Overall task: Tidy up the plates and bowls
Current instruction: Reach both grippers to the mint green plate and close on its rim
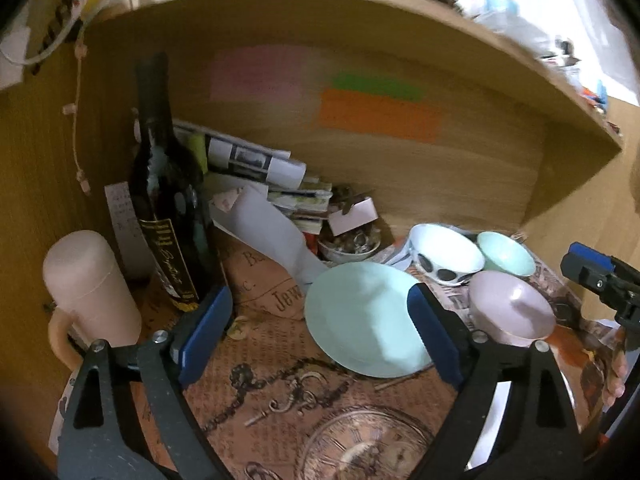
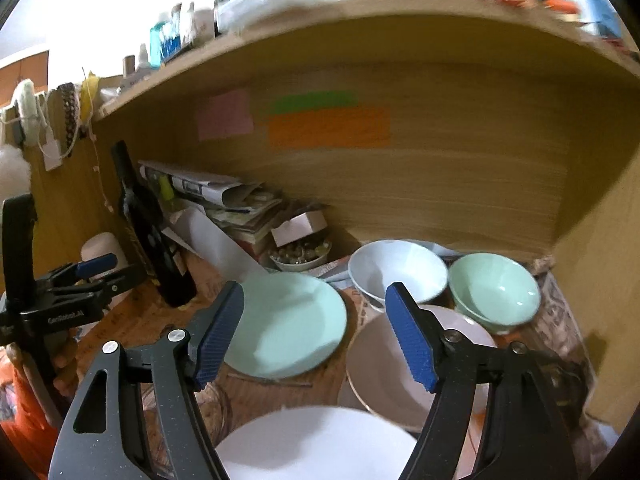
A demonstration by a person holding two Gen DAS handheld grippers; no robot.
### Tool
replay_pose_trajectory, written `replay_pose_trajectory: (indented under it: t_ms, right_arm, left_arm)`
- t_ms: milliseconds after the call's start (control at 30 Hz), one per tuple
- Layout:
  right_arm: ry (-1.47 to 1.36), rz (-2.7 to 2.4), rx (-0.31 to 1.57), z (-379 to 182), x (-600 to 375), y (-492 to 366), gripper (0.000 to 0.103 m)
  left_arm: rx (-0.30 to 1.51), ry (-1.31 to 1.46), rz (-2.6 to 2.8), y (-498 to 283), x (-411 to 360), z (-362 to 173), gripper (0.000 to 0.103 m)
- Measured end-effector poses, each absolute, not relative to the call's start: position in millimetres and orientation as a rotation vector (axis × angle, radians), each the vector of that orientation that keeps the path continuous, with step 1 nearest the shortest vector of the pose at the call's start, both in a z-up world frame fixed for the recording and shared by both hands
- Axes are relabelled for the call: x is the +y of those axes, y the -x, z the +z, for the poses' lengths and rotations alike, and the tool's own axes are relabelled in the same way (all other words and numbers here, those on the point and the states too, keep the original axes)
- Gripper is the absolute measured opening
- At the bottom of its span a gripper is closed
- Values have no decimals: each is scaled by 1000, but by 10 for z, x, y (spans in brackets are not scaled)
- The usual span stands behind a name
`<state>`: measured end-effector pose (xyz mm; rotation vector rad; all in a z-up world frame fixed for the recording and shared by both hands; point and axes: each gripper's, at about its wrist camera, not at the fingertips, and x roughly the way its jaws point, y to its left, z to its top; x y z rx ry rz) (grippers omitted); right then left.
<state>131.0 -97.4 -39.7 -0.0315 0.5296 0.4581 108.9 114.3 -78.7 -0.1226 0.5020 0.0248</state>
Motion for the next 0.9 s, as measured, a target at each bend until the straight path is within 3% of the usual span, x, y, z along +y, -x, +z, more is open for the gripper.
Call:
replay_pose_trajectory:
  t_ms: [600, 800, 900]
  right_arm:
    - [80, 526, 928, -1115, -622, -2473, 70]
    - [29, 522, 1048, -1289, -634, -2767, 58]
    - [70, 518, 1074, -1324, -572, -2779, 58]
  left_arm:
    - [799, 120, 5, -2080, 1225, -1475, 90]
    - [866, 123, -16, -2217, 1219, -1665, 90]
    - [886, 140, -28, -2247, 1249, -1727, 90]
